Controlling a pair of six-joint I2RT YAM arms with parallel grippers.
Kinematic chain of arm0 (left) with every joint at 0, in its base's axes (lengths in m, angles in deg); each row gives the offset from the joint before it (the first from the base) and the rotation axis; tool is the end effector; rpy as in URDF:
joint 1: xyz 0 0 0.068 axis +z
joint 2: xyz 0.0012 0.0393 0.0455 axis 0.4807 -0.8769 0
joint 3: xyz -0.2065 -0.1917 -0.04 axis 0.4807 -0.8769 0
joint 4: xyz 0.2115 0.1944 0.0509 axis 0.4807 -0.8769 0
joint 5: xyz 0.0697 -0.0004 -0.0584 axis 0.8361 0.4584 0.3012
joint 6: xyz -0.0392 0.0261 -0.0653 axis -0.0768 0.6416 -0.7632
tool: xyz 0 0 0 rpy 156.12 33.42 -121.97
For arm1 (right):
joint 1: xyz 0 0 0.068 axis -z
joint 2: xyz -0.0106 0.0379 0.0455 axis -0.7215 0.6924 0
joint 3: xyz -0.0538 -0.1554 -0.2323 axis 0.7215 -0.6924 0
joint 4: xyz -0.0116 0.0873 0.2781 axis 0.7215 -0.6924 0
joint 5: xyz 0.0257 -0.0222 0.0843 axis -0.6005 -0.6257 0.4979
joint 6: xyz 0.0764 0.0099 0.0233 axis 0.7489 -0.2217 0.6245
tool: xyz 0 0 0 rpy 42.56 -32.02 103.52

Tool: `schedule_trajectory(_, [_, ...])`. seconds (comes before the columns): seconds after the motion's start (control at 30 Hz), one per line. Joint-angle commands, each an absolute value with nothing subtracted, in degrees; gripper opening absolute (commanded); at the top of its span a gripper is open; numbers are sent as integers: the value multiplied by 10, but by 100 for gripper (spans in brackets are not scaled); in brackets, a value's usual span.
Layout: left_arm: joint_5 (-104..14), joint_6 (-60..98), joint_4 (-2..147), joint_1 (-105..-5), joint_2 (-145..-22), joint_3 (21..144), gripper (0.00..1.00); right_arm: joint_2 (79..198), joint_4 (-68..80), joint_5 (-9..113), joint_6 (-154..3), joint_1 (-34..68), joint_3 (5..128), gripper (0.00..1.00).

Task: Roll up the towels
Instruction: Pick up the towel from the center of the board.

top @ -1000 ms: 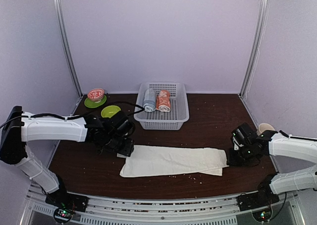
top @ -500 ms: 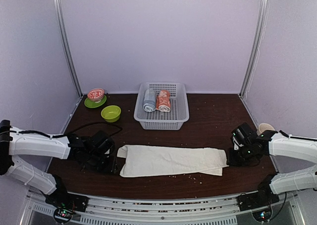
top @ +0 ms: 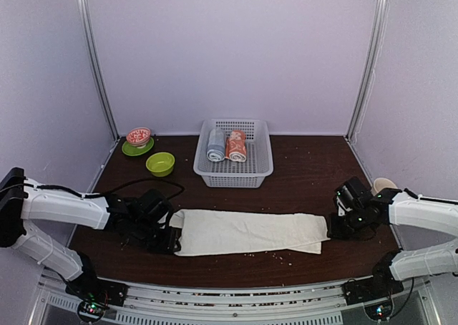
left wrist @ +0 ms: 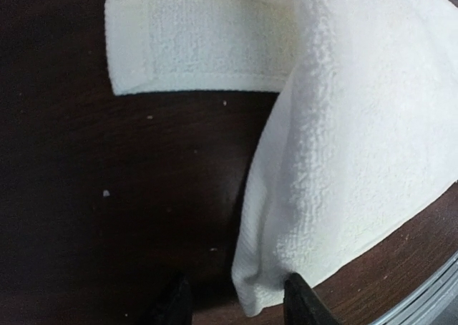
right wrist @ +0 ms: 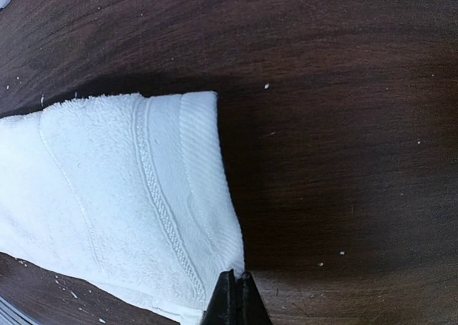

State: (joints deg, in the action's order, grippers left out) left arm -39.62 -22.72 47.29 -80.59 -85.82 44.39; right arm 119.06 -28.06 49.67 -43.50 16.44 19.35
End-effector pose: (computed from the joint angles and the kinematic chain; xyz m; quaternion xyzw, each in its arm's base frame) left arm 0.1579 -0.2065 0.1049 -0.0083 0.9789 -0.1755 0.1041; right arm 0.1779 0.1096 0.1234 0.0683 0.9775 0.1497 0.1323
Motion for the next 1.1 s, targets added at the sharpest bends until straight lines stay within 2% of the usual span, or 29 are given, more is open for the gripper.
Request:
schedule_trajectory(0.0, [-403, -211, 489, -809, -891, 461, 43, 1182, -271, 495, -437, 167, 200, 0])
schedule_trajectory(0.2, [-407, -197, 473, -815, -916, 467, 26, 1175, -276, 498, -437, 167, 202, 0])
schedule_trajectory(0.33, [-413, -195, 465, -822, -915, 460, 20, 1171, -281, 497, -438, 167, 205, 0])
schedule_trajectory(0.47, [-416, -191, 462, -826, -911, 458, 0, 1171, -278, 500, -437, 167, 205, 0])
schedule_trajectory(0.6, [-414, -193, 462, -826, -895, 461, 0, 1161, -281, 506, -437, 167, 210, 0])
schedule_trajectory(0.73, [-406, -196, 462, -826, -866, 465, 0, 1132, -308, 494, -437, 167, 219, 21])
schedule_trajectory(0.83, [-403, -195, 462, -826, -855, 471, 0, 1109, -329, 483, -433, 168, 215, 31])
schedule_trajectory(1.07, [-388, -199, 457, -826, -841, 473, 0, 1108, -311, 514, -400, 167, 181, 37])
